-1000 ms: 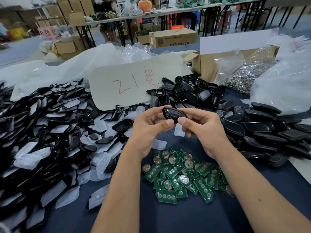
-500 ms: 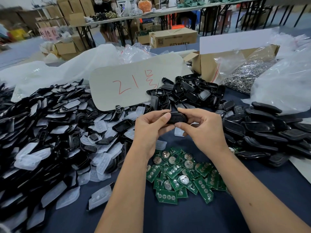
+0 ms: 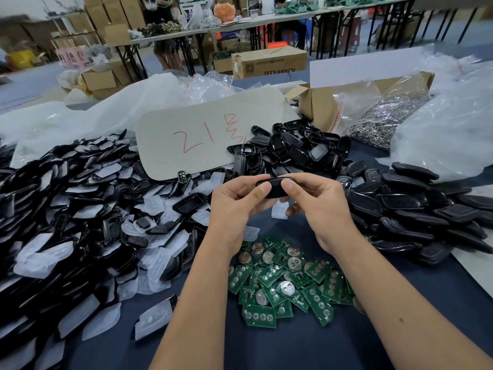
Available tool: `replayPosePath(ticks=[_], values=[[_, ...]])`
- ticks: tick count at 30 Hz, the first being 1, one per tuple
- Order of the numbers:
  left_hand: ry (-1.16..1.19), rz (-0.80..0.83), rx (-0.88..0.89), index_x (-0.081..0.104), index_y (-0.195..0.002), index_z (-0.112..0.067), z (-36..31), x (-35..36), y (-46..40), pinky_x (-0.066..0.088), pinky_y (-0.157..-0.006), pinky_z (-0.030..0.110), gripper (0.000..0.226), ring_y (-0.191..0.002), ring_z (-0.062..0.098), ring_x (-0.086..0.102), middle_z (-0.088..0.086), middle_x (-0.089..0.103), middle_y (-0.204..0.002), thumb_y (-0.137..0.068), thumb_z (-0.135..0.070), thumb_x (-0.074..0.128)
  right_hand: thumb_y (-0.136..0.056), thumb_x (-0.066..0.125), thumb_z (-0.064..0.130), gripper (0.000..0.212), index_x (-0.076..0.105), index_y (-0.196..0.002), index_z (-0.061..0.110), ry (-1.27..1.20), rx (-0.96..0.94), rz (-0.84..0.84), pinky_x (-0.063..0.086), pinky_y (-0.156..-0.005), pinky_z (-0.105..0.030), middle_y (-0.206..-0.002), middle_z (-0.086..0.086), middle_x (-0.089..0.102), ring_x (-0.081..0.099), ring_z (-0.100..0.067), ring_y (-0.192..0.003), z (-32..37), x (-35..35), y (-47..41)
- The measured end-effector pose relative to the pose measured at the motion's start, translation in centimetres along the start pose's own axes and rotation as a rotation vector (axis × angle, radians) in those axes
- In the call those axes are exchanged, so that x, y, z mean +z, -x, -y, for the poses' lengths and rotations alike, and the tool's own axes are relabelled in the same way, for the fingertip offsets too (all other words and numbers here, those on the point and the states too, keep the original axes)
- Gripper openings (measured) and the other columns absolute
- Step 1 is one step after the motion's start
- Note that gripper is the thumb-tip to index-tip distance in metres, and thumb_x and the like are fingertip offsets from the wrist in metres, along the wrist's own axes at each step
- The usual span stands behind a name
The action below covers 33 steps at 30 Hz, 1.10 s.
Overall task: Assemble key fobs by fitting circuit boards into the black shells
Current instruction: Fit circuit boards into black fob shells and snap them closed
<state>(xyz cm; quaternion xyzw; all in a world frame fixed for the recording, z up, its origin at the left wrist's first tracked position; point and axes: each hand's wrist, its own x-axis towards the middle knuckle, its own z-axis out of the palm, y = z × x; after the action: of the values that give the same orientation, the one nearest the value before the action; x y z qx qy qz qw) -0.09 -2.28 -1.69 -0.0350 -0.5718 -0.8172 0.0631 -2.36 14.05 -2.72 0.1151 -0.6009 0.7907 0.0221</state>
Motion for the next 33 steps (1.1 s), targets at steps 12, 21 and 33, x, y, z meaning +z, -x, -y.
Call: replayPosePath(ticks=[12,21,33], values=[[-0.561,-0.081,0.310,0.078,-0.095,-0.034,1.1,0.0,-0.5,0.059,-0.064,0.023,0.024,-0.064,0.012,0.074,-0.007,0.078,-0.082,-0.091,-0.010,0.078,-0.095,0.071,0.008,0.012,0.081,-0.092,0.014,-0.069,0.104,-0.041,0.051,-0.053,-0.025,-0.084,-0.011,0.073,0.064,-0.019,-0.067,-0.5,-0.6,-0.4],[-0.326,-0.085,0.141,0.081,-0.094,-0.016,1.0,-0.1,-0.5,0.061,-0.068,0.026,0.013,-0.071,0.021,0.076,0.009,0.079,-0.082,-0.086,-0.006,0.081,-0.094,0.071,0.015,0.012,0.081,-0.099,0.019,-0.104,0.116,0.030,0.058,-0.073,-0.029,-0.096,-0.012,0.075,0.064,-0.031,-0.088,-0.6,-0.8,-0.5],[-0.416,-0.072,0.170,0.081,-0.091,-0.016,1.0,0.2,-0.4,0.066,-0.072,0.046,0.002,-0.071,0.032,0.077,0.009,0.078,-0.078,-0.089,-0.015,0.082,-0.099,0.064,0.008,0.016,0.079,-0.097,0.013,-0.123,0.121,0.014,0.052,-0.063,-0.028,-0.092,-0.012,0.071,0.061,-0.021,-0.073,-0.3,-0.8,-0.5]])
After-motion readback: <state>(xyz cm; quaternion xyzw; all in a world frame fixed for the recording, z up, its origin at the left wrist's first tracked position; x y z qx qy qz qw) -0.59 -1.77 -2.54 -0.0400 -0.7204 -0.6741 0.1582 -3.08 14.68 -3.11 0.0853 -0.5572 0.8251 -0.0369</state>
